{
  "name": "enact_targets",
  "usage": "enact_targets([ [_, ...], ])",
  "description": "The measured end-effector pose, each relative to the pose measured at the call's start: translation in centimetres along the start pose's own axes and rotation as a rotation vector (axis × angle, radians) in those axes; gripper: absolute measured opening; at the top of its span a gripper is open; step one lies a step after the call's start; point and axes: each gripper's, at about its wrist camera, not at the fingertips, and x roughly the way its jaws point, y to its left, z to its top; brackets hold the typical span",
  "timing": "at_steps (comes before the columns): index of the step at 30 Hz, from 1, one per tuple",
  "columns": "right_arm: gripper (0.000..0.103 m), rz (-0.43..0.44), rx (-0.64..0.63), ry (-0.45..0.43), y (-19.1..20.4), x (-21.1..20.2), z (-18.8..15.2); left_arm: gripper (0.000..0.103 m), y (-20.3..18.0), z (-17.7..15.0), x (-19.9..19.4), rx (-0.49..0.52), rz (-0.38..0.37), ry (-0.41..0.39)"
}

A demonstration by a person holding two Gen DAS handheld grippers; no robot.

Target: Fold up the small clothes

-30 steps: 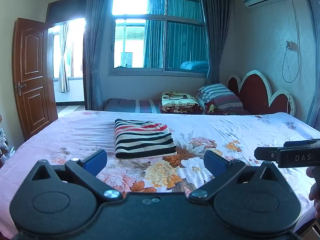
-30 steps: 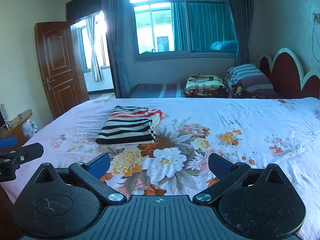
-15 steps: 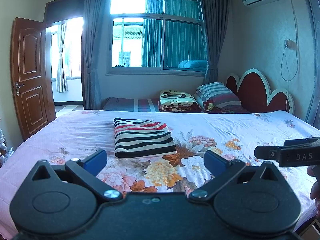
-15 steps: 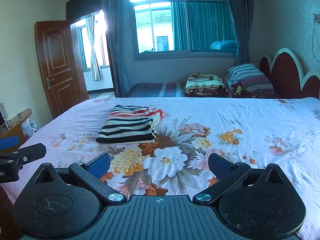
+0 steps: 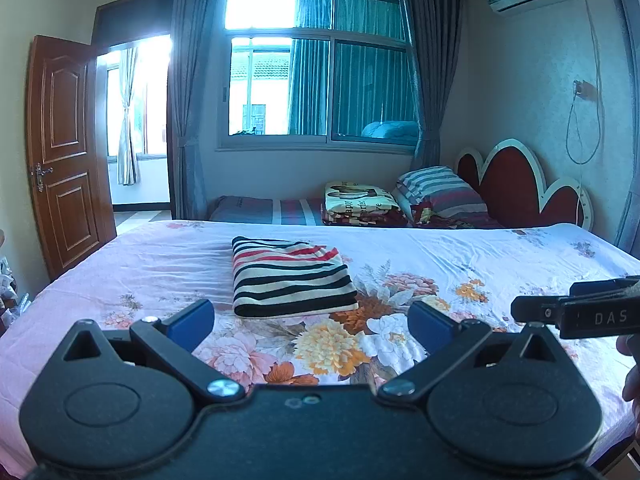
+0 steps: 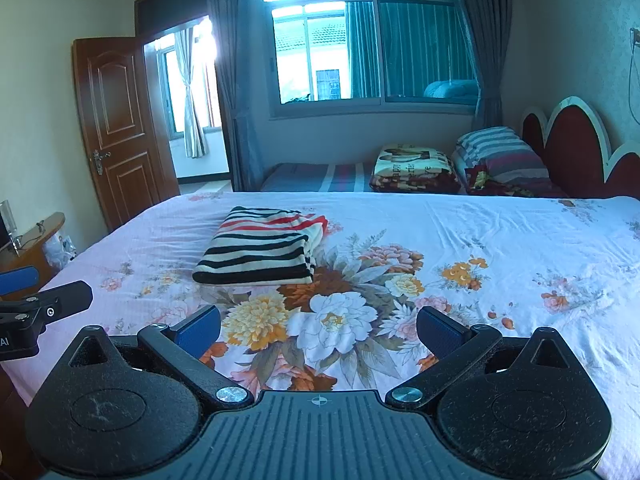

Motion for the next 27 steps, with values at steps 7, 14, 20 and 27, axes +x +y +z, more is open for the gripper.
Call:
enact_targets([
  [7, 0.103, 0.002, -0.002, -0.001, -0.06, 0.06, 0.07, 0.103, -0.04, -0.08, 0.02, -0.007, 0.004, 0.002],
  [14, 0.103, 0.006, -0.007, 0.003, -0.21, 0.10, 0.02, 0.103, -0.09, -0.04, 0.09, -0.004, 0.010, 0.003],
  [20, 0.103, 0.013, -0.016, -0.002, -0.15, 0.03, -0.03, 0.103, -0.18, 0.01, 0.05, 0.000, 0.009, -0.001],
  [27, 0.103, 0.015, -0.023, 0.000, -0.16, 0.12, 0.00, 0.103, -0.26, -0.01, -0.05, -0.005, 0.012, -0.002],
])
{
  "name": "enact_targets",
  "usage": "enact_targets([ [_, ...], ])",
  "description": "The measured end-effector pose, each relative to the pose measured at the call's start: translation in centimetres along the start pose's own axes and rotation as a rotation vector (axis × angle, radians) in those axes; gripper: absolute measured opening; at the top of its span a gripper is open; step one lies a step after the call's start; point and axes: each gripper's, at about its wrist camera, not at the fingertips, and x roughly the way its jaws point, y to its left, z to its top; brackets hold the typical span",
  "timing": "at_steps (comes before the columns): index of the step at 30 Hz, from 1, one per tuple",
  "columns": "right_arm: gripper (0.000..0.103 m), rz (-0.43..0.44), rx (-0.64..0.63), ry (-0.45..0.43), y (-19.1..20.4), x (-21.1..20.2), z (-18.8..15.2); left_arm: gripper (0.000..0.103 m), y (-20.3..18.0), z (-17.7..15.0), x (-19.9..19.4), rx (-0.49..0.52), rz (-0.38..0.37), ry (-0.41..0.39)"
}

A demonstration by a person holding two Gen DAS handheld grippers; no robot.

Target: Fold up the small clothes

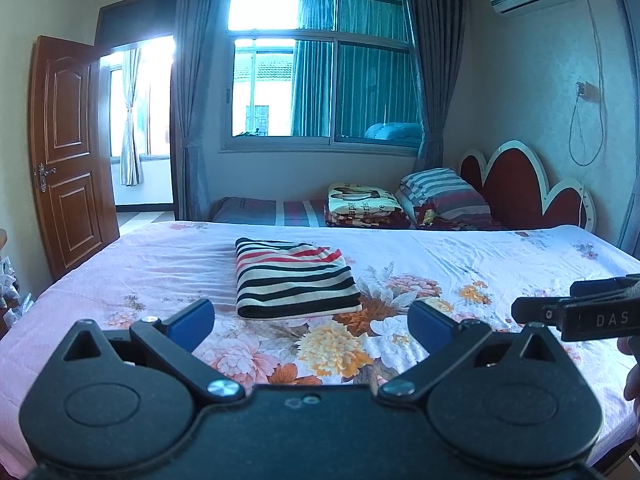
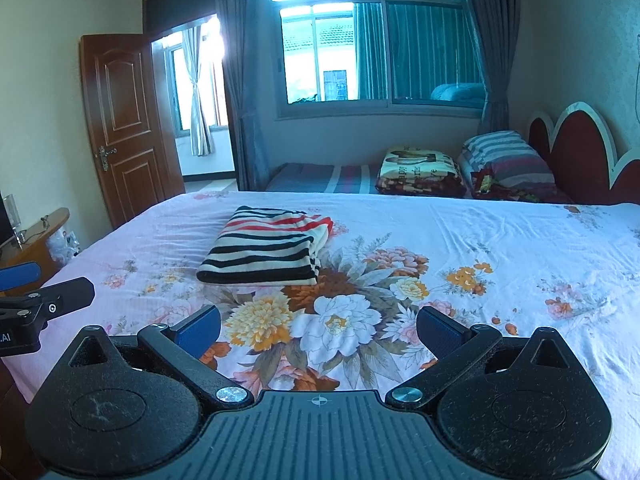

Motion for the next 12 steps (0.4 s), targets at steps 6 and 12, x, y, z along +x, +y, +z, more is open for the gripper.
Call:
enact_targets([
  [6, 0.103, 0.001, -0.005, -0.005, 0.04, -0.17, 0.15, 0.102, 0.05, 0.02, -0.04, -0.004, -0.004, 0.005],
  [12, 0.103, 0.011, -0.014, -0.010, 0.29, -0.15, 0.38, 0.102, -0.05, 0.13, -0.15, -0.012, -0.011, -0.005],
])
